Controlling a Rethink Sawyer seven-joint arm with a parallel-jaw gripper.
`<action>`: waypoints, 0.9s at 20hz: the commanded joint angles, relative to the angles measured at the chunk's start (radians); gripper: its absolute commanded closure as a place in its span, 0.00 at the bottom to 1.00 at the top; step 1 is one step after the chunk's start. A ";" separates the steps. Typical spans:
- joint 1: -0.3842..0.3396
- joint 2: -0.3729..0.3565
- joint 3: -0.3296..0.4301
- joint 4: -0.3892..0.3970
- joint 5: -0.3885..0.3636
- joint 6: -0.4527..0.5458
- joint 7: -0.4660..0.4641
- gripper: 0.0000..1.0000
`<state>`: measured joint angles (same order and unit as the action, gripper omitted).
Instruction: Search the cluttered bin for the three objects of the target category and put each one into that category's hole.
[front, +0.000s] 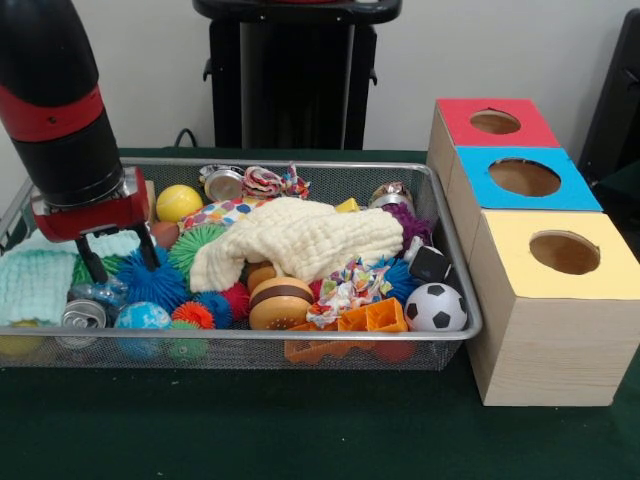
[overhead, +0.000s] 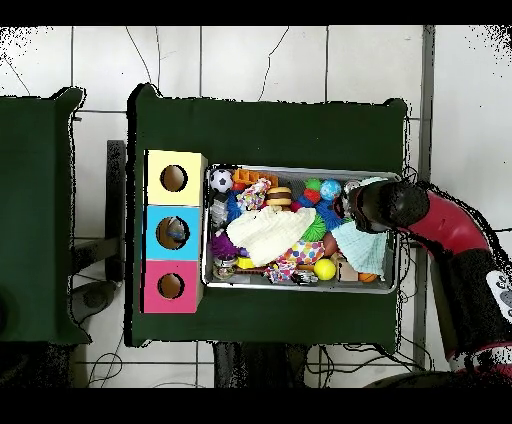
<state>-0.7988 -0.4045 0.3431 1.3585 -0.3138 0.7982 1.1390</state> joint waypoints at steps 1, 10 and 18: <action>-0.020 0.081 -0.002 0.078 0.004 -0.075 0.108 0.00; -0.030 0.029 -0.022 0.144 -0.005 -0.172 0.156 0.00; -0.032 0.007 -0.029 0.195 -0.002 -0.243 0.172 0.00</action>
<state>-0.8203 -0.4321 0.3378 1.4441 -0.3109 0.6433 1.1390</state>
